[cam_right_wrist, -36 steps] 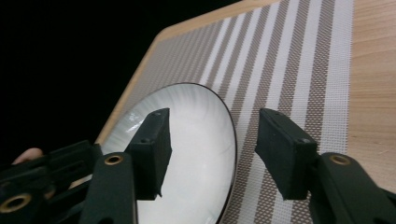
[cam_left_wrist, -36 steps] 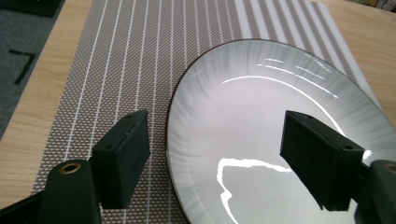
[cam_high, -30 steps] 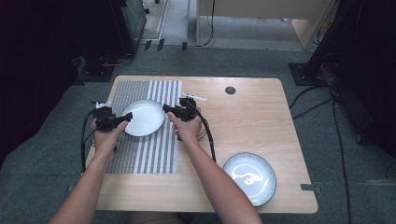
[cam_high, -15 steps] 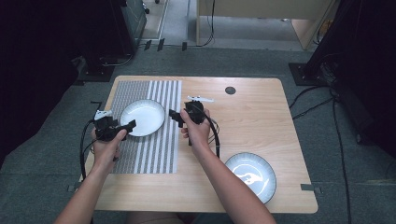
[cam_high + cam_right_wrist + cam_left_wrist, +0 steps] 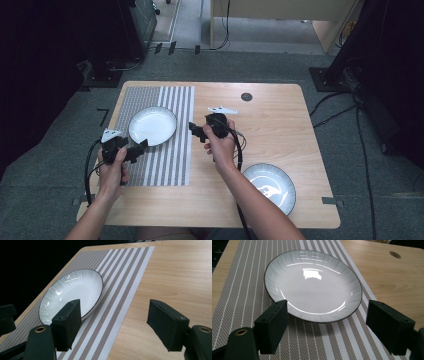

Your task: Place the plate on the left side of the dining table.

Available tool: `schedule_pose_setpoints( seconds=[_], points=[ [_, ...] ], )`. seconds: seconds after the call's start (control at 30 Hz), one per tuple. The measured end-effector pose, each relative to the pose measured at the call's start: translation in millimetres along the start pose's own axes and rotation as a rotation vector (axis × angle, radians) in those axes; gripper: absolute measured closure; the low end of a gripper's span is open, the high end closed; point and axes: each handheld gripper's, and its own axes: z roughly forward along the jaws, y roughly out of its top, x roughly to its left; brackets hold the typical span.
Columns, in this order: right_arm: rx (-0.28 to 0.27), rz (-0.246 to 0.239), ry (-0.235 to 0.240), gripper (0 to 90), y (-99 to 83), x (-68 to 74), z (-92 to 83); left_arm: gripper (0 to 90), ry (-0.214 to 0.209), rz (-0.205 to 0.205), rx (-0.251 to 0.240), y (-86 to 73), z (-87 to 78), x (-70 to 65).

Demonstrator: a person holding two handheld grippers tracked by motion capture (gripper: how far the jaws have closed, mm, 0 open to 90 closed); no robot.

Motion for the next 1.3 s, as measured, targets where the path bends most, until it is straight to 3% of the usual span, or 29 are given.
schedule_pose_setpoints(
  seconds=[0.27, 0.43, 0.63, 0.97, 1.3],
  points=[
    [-0.034, -0.023, -0.027, 26.8, 0.8, -6.1, -23.9, 18.2, -0.046, -0.013, -0.001, -9.0, -17.6, -8.4],
    [-0.045, -0.027, -0.038, 26.9, -1.8, -13.6, -38.4, 17.7, -0.026, 0.039, -0.001, -16.4, -26.0, -19.0],
    [-0.055, -0.011, -0.048, 26.9, -8.0, -27.2, -56.5, 17.3, -0.019, 0.053, 0.011, -25.1, -29.3, -20.1],
    [-0.076, 0.018, -0.081, 26.9, -21.0, -54.9, -83.7, 17.2, -0.001, 0.064, 0.034, -44.9, -35.6, -13.1],
    [-0.079, 0.029, -0.131, 26.9, -42.0, -83.9, -107.7, 16.7, 0.034, 0.043, 0.068, -68.7, -37.4, 7.6]
  ],
)
